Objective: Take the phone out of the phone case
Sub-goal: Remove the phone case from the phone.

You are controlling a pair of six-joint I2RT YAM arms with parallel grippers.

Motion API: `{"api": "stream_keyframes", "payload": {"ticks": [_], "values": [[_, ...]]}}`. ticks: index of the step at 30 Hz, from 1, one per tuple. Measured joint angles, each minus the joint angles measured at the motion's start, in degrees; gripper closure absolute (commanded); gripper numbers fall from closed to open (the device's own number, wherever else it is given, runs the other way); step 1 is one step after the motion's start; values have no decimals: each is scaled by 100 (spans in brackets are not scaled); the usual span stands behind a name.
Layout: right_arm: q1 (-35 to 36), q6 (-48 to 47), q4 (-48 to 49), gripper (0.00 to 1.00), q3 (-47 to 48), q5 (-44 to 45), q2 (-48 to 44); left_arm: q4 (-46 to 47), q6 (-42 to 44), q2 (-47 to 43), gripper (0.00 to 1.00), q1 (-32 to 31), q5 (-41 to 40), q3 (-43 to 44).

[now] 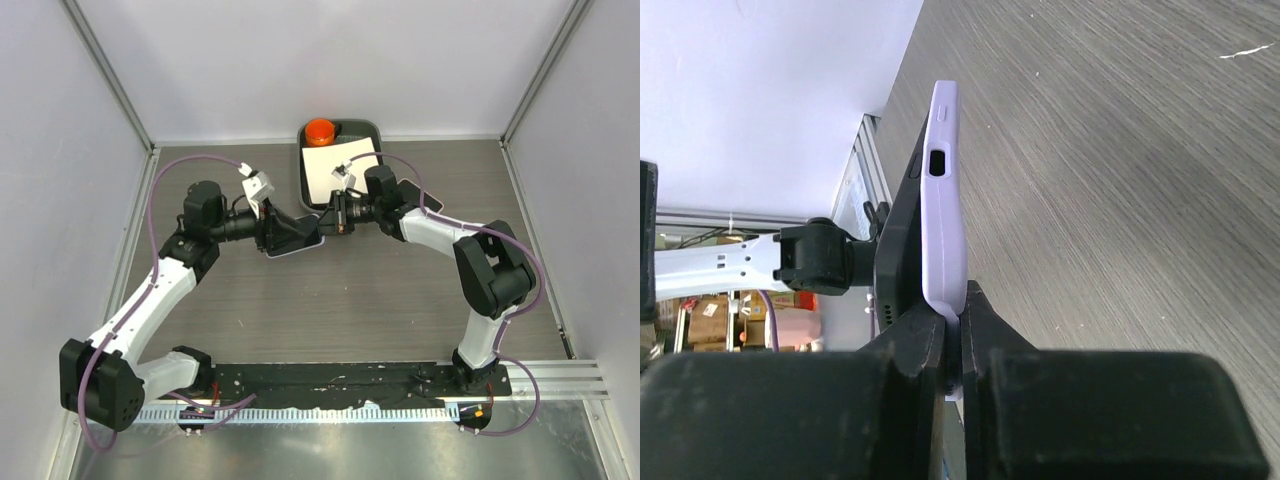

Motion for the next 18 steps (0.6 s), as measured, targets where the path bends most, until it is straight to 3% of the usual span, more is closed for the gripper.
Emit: {"api": "stream_keyframes", "payload": {"ticks": [1, 10, 18], "values": [[-9, 7, 0, 99, 0, 11, 0, -4, 39, -7, 41, 4, -2, 0], [-2, 140, 20, 99, -2, -63, 0, -780, 1266, -2, 1, -142, -616, 4], [151, 120, -26, 99, 22, -426, 2, -1596, 2575, 15, 0, -409, -1172, 57]]}}
